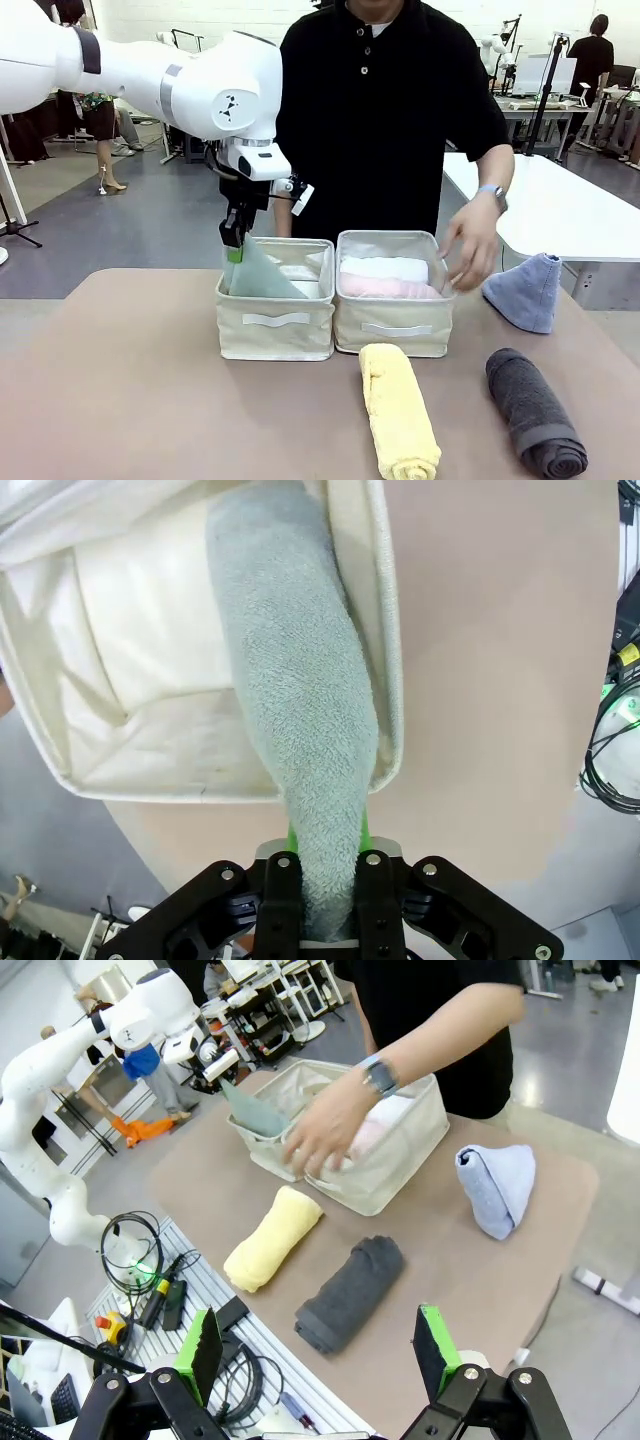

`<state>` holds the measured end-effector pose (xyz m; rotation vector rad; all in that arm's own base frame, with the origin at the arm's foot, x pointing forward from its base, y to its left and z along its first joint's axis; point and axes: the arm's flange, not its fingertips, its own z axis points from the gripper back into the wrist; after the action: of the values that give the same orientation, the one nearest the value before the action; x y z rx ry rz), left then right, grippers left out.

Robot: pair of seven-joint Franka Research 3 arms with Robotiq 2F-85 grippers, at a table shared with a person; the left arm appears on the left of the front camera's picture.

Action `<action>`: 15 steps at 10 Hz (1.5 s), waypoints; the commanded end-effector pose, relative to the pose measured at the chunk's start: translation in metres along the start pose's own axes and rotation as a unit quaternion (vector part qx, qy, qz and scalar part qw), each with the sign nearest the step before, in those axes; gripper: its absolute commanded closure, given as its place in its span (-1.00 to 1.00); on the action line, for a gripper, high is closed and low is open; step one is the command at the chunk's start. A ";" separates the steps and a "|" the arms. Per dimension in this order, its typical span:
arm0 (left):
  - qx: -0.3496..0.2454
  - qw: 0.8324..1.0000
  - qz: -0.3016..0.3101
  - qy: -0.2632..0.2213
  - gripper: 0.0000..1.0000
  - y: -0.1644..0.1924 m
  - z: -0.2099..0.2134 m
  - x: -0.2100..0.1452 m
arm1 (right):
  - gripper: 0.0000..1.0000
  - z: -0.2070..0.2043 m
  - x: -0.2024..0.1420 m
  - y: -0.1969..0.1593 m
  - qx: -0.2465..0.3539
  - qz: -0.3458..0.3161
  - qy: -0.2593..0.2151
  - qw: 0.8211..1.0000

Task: Sort the towels based on their folding style.
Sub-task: Pick up one triangle-folded towel and place it in the left Fabric basket.

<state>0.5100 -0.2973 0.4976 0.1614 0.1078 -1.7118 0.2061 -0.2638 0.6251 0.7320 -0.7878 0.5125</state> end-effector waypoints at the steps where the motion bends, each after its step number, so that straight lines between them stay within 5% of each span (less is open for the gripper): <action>1: -0.004 1.000 0.004 -0.009 0.67 -0.016 -0.017 -0.003 | -1.00 0.001 0.000 0.000 0.008 0.007 -0.010 1.000; 11: -0.014 0.999 -0.013 -0.032 0.67 -0.015 -0.058 0.006 | -1.00 0.001 0.000 0.000 0.008 0.007 -0.010 1.000; 12: -0.018 0.999 -0.017 -0.037 -0.02 -0.015 -0.057 0.005 | -1.00 0.001 0.000 0.000 0.008 0.007 -0.010 1.000; 14: -0.022 0.999 -0.018 -0.038 -1.00 -0.017 -0.057 0.006 | -1.00 0.001 0.000 0.000 0.008 0.007 -0.010 1.000; 15: -0.022 0.999 -0.018 -0.039 -1.00 -0.018 -0.056 0.006 | -1.00 0.001 0.000 0.000 0.008 0.007 -0.010 1.000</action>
<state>0.4989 -0.2953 0.4456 0.0876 0.1051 -1.7295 0.2062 -0.2638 0.6251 0.7319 -0.7879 0.5127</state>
